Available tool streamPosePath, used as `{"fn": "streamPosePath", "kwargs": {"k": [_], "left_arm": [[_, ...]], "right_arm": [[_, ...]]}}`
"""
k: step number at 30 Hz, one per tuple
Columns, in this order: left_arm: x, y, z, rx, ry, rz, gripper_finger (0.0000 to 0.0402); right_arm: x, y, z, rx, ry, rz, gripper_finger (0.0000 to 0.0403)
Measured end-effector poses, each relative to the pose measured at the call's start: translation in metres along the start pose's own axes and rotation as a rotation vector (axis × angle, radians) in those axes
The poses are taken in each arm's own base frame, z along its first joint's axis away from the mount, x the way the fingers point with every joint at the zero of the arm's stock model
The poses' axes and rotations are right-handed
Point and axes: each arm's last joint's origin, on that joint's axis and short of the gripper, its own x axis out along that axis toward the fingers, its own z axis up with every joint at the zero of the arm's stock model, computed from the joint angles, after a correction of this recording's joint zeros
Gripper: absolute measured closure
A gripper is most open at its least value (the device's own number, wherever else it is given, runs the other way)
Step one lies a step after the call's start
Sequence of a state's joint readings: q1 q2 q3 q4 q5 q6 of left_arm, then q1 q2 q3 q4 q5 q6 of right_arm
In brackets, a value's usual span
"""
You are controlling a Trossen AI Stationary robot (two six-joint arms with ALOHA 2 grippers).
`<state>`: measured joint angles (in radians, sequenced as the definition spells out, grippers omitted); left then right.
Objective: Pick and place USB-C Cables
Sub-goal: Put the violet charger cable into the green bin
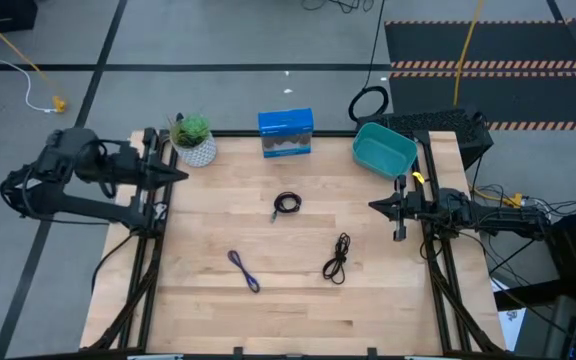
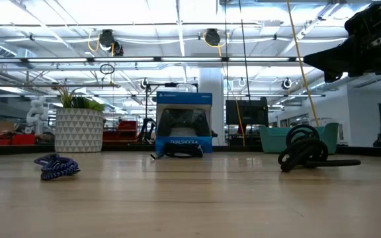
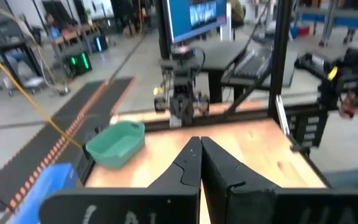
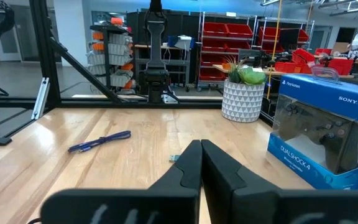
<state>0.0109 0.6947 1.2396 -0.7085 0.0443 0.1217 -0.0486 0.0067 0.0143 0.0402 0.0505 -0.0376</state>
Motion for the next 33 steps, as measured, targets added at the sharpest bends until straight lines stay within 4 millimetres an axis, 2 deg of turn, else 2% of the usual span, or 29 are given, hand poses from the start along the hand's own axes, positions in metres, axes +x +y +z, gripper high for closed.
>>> {"fn": "streamPosePath", "kwargs": {"k": [13, 17, 26, 33], "left_arm": [[0.043, 0.001, -0.006, -0.029, 0.143, -0.016, 0.0395], [0.054, 0.003, 0.002, -0.038, 0.217, -0.022, 0.0395], [0.081, 0.009, 0.032, -0.047, 0.516, -0.007, 0.0395], [0.104, 0.011, 0.038, -0.126, 0.814, -0.008, 0.0394]], "right_arm": [[0.0, 0.0, 0.0, 0.0, -0.001, 0.0, 0.0403], [0.0, 0.0, 0.0, 0.0, 0.0, 0.0, 0.0403], [0.0, 0.0, 0.0, 0.0, -0.001, 0.0, 0.0403], [0.0, 0.0, 0.0, 0.001, -0.001, 0.0, 0.0403]]}}
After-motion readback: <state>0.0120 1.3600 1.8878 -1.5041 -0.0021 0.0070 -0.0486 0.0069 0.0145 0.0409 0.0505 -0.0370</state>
